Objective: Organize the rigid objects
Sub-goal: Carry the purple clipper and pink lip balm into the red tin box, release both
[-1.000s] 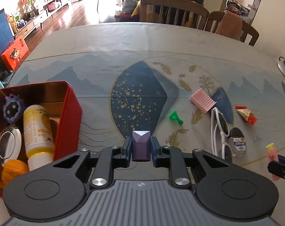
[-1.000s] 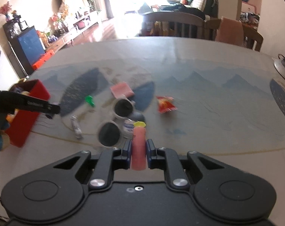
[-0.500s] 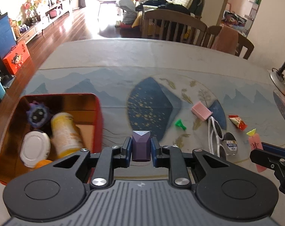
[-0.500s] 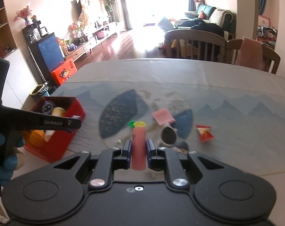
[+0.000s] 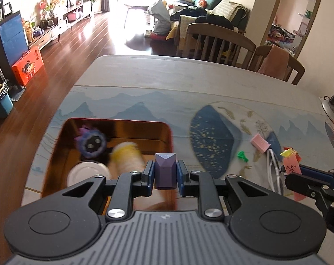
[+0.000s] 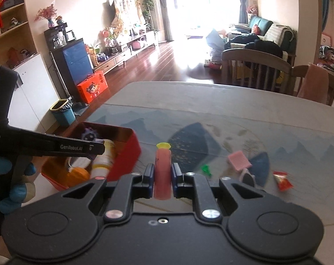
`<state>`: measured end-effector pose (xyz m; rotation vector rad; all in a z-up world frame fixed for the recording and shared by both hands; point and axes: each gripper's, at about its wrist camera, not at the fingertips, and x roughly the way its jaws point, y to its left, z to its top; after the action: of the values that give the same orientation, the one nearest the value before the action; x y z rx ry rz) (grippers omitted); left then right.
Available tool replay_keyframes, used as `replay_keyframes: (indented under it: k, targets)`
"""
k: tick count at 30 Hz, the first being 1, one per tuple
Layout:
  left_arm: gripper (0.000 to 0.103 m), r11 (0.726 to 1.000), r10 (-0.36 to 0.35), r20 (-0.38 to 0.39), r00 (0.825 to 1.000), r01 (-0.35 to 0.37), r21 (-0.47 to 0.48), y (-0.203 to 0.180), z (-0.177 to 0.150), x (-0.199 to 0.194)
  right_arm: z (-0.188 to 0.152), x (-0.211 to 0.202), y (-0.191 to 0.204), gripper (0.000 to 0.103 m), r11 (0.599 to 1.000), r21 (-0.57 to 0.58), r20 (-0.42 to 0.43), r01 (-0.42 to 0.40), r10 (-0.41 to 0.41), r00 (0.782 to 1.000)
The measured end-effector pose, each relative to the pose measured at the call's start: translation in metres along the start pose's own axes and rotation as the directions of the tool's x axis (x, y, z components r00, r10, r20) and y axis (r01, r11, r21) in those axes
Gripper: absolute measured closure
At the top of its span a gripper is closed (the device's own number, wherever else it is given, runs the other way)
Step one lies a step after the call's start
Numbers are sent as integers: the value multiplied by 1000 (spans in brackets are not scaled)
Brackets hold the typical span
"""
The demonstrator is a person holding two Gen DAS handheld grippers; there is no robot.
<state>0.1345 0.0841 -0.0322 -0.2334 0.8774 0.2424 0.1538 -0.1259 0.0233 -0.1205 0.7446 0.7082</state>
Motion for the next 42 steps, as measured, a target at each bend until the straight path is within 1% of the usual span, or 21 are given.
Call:
replay_keyframes:
  k: [10,19,27,33,42]
  targets:
    - [82,1000,22,-6,1000,-22,-20,60,-1,-3,10,24,46,88,999,-19,-11,-28,28,1000]
    - [82,999,33,-43,999,-34,-25,107,1,12,18,59,84,88,998,-52,-48,-32,30,998]
    - [82,1000,22,-71,997,-21,20,118,5,35,25,101,105,88,995,-101,-102,-9,-2,995]
    - [82,999,12,-84,996,-8,48,118,7,50,27,134,105,88,993,-119,-158,20,-39,987]
    - [82,998,13,-108,994,-6,68,119,9,67,29,156,111,88,985,-167,-189,37,-69,980]
